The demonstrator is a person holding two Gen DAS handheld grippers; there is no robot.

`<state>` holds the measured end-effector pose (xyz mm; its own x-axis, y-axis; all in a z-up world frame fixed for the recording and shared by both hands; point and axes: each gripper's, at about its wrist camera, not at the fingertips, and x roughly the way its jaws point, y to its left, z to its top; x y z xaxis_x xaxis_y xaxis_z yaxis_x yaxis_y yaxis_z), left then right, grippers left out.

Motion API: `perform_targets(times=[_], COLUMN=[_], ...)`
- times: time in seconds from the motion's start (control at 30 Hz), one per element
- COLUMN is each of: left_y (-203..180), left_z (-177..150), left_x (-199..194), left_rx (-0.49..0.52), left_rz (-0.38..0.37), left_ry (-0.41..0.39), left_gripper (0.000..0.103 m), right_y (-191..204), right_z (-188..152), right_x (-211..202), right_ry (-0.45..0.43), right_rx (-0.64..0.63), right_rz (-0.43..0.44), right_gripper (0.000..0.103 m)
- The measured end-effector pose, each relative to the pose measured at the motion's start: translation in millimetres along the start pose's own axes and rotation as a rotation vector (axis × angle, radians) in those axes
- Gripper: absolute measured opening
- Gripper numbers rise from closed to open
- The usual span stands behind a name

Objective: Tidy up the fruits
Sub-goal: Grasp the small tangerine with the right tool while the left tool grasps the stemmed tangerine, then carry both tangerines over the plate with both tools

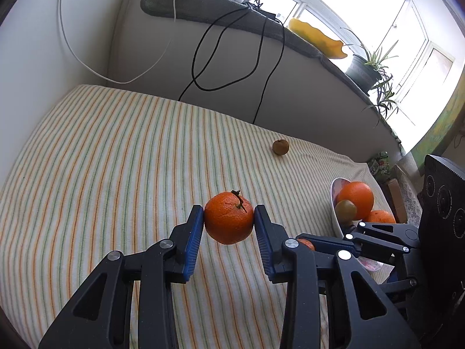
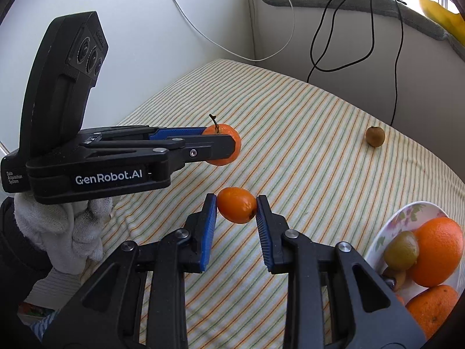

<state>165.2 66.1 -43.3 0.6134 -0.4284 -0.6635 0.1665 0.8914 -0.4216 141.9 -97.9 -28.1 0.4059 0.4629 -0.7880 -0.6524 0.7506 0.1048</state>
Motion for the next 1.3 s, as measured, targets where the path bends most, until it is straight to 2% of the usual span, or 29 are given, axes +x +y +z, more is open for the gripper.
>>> perform_targets(times=[0.13,0.57,0.87,1.3], left_y=[-16.8,-79.7,-116.6,-151.6], left_z=[0.0,-13.7,-21.4,-30.8], left_x=[-2.5,5.1,21.3,37.3], left_rx=[0.018,0.094,0.140,0.192], left_rz=[-0.021,-0.096,-0.139,-0.159], left_ry=[-0.004,0.016,0.049,0.081], left_gripper=[0.034,0.034,0.034,0.034], right_y=[-8.6,-39.9,-50.9,-49.4], right_z=[-14.4,-66.9,-88.9,-95.1], right_x=[-26.6,-96.2,-109.9,-111.1], right_ry=[-0.036,-0.084,-0.073,-0.064], right_rx=[0.036,0.105,0.100,0.053], right_rz=[-0.005,-0.131,-0.223,-0.266], right_gripper=[0.029,0.029,0.029,0.029])
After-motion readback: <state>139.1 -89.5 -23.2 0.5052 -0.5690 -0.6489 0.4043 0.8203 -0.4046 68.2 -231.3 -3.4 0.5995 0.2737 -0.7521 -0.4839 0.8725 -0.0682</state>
